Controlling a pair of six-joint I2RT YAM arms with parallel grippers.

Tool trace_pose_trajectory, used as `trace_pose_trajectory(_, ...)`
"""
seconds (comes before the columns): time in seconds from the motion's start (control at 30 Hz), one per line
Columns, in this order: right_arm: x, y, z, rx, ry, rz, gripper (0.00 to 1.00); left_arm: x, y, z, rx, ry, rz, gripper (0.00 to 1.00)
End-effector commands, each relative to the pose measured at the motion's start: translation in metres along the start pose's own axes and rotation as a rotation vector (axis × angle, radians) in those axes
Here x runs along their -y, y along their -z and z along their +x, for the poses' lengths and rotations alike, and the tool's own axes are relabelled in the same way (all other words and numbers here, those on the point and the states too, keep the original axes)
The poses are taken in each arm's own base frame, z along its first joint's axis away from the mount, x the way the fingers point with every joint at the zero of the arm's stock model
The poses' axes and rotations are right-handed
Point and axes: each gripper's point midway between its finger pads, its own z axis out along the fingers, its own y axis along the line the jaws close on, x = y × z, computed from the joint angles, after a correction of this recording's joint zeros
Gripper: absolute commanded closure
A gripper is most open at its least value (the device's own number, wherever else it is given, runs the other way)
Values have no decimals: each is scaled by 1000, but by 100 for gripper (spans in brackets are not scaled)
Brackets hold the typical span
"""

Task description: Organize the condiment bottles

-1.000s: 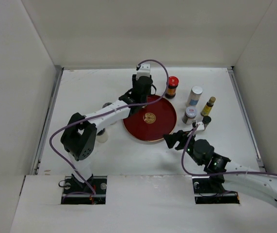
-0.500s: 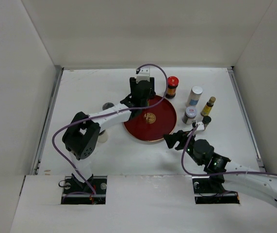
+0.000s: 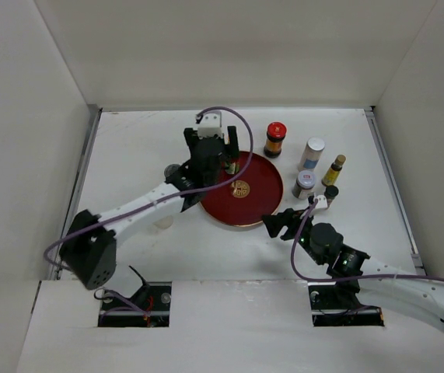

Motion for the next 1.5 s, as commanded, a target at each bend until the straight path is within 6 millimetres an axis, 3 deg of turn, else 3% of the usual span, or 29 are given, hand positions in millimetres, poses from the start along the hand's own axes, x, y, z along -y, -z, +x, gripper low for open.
trace_pose_trajectory(0.0,-4,0,-11,42,-19,-7,27,-29,36,-41,80,63,-46,17)
trace_pose_trajectory(0.1,-5,1,-13,48,-22,-10,27,-61,60,-18,4,41,-101,17)
trace_pose_trajectory(0.23,-6,2,-16,56,-26,-16,25,-98,77,23,-120,4,-175,15)
trace_pose_trajectory(0.47,-5,0,-12,40,-18,-6,11,-145,78,71,-192,-28,-316,13)
trace_pose_trajectory(0.57,-5,-1,-10,34,-13,-3,6,-155,76,77,-183,-12,-345,13)
trace_pose_trajectory(0.77,-5,-2,-11,35,-10,-2,4,-155,57,86,-185,1,-343,13)
trace_pose_trajectory(1.0,-4,-3,-8,27,-5,4,4,-162,26,79,-163,58,-333,21)
trace_pose_trajectory(1.27,-4,-4,-7,23,-4,5,4,-149,20,59,-109,61,-298,58)
trace_pose_trajectory(1.37,-4,-4,-8,24,-4,4,4,-142,22,40,-68,67,-277,64)
trace_pose_trajectory(1.47,-4,-4,-7,23,-5,5,4,-129,32,5,13,88,-232,66)
